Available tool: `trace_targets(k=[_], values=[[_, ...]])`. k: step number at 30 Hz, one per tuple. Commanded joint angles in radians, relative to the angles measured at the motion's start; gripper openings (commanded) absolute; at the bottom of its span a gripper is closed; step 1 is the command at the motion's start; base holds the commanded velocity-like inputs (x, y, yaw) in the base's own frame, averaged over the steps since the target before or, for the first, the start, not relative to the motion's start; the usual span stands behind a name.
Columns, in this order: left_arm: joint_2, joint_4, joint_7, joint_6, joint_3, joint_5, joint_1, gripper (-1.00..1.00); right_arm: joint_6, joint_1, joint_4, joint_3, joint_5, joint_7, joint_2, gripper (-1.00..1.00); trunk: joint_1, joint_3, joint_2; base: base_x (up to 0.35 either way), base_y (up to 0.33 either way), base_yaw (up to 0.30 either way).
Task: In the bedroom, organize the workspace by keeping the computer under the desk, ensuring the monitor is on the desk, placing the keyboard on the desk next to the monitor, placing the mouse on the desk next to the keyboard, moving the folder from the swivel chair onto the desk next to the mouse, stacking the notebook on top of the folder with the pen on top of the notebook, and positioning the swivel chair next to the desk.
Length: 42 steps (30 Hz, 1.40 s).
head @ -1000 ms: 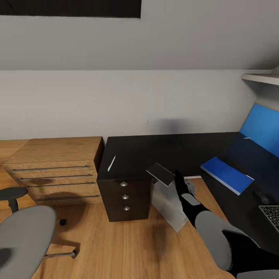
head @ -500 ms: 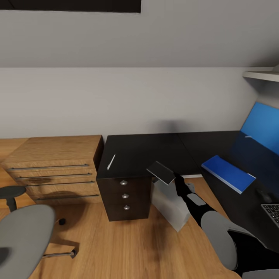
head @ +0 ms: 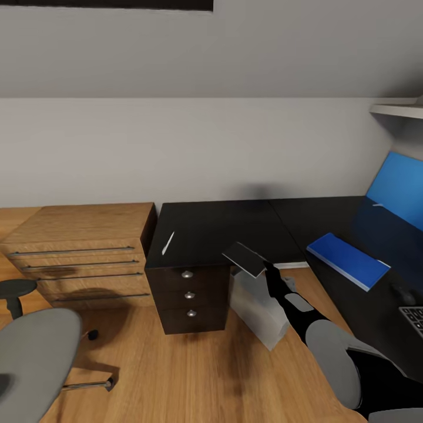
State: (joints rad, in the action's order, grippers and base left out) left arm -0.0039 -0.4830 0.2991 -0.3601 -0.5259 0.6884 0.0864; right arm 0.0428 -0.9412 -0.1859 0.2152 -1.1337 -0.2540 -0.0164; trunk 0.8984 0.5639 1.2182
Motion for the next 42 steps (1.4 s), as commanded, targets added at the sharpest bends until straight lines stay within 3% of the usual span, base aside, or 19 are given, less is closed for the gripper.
trace_targets(k=[1,11,15,16,17,20,21,22,23,29,31,42], values=[[0.001,0.000,0.008,-0.005,-0.008,0.006,0.001,1.00,0.005,-0.001,0.001,0.007,-0.002,-0.004,0.001,1.00,0.004,0.004,0.008,0.000,0.000,0.000],[0.001,-0.008,0.002,-0.006,-0.008,0.003,0.001,1.00,0.005,-0.001,0.000,0.007,0.000,-0.006,0.002,1.00,0.042,0.035,0.078,0.000,0.000,0.000],[0.004,-0.068,0.002,-0.001,-0.008,0.002,0.001,1.00,0.005,-0.001,0.000,0.007,0.000,-0.007,0.003,1.00,0.058,0.048,0.106,0.000,0.000,0.000],[0.007,-0.121,0.004,0.007,-0.009,0.000,0.001,1.00,0.005,-0.001,0.000,0.007,0.000,-0.007,0.003,1.00,0.061,0.051,0.113,0.000,0.000,0.000],[0.034,-0.294,0.049,0.098,-0.011,-0.002,0.000,1.00,0.005,-0.001,-0.002,0.007,0.000,-0.007,0.003,1.00,0.065,0.054,0.120,0.000,0.000,0.000],[0.068,-0.484,0.141,0.264,-0.014,0.001,0.000,1.00,0.005,-0.001,-0.003,0.007,0.000,-0.007,0.005,1.00,0.077,0.064,0.141,0.000,0.000,0.000],[0.083,-0.614,0.213,0.393,-0.014,0.004,0.000,1.00,0.006,-0.001,-0.004,0.007,0.000,-0.009,0.008,1.00,0.077,0.064,0.141,0.000,0.000,0.000],[0.089,-0.693,0.252,0.459,-0.013,0.004,0.000,1.00,0.006,-0.001,-0.005,0.007,0.000,-0.012,0.009,1.00,0.077,0.064,0.141,0.000,0.000,0.000],[0.096,-0.846,0.302,0.543,-0.010,0.005,0.000,1.00,0.006,-0.001,-0.005,0.006,0.000,-0.022,0.010,1.00,0.077,0.064,0.141,0.000,0.000,0.000],[0.097,-1.013,0.324,0.588,-0.013,0.005,-0.001,1.00,0.006,-0.001,-0.004,0.006,0.000,-0.027,0.010,1.00,0.077,0.064,0.141,0.000,0.000,0.000],[0.094,-1.030,0.325,0.599,-0.016,0.006,-0.001,1.00,0.006,-0.001,-0.004,0.006,0.000,-0.027,0.010,1.00,0.077,0.064,0.141,0.007,0.000,0.000],[0.099,-0.935,0.327,0.604,-0.022,0.001,-0.001,1.00,0.019,-0.001,-0.002,0.002,-0.002,-0.026,0.010,1.00,0.077,0.064,0.141,0.148,0.000,0.000]])
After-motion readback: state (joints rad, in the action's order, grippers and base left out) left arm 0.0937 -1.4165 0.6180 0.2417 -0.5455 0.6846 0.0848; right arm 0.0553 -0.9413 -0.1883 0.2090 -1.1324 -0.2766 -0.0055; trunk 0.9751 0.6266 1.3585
